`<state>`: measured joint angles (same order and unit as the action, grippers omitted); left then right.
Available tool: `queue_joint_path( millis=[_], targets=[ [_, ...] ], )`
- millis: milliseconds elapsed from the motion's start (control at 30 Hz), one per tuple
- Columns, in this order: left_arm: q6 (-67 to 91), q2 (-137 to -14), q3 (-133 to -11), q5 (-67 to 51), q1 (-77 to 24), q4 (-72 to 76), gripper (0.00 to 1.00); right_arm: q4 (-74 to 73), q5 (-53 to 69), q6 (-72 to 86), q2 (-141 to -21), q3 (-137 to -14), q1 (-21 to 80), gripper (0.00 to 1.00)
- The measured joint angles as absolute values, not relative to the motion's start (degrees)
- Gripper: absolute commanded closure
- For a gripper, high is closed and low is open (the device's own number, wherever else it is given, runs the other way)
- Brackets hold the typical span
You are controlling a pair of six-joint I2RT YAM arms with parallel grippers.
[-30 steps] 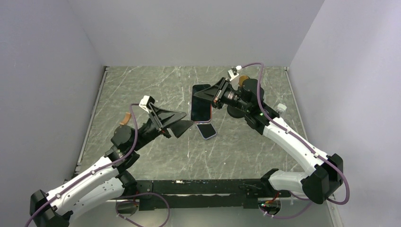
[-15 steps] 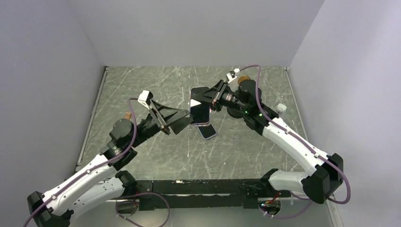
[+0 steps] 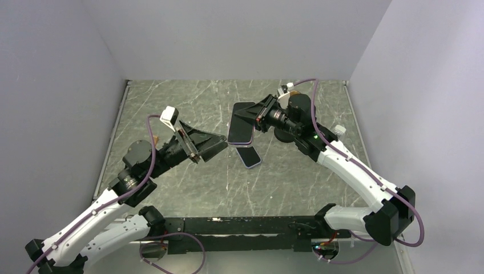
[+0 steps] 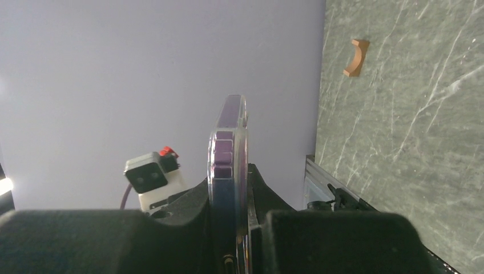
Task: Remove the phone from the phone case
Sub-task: Remove the phone case from the phone.
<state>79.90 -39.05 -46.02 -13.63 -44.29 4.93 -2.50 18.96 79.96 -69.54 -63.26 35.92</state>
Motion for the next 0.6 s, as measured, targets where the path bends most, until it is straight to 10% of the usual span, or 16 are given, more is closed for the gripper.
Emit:
queue_joint_path(
  millis=[600],
  targets=[
    [86.30, -38.83, -42.15, -11.29, -44.29, 5.78, 0.24, 0.75, 18.85, 80.62, -72.23, -64.34, 35.92, 1.00]
  ],
)
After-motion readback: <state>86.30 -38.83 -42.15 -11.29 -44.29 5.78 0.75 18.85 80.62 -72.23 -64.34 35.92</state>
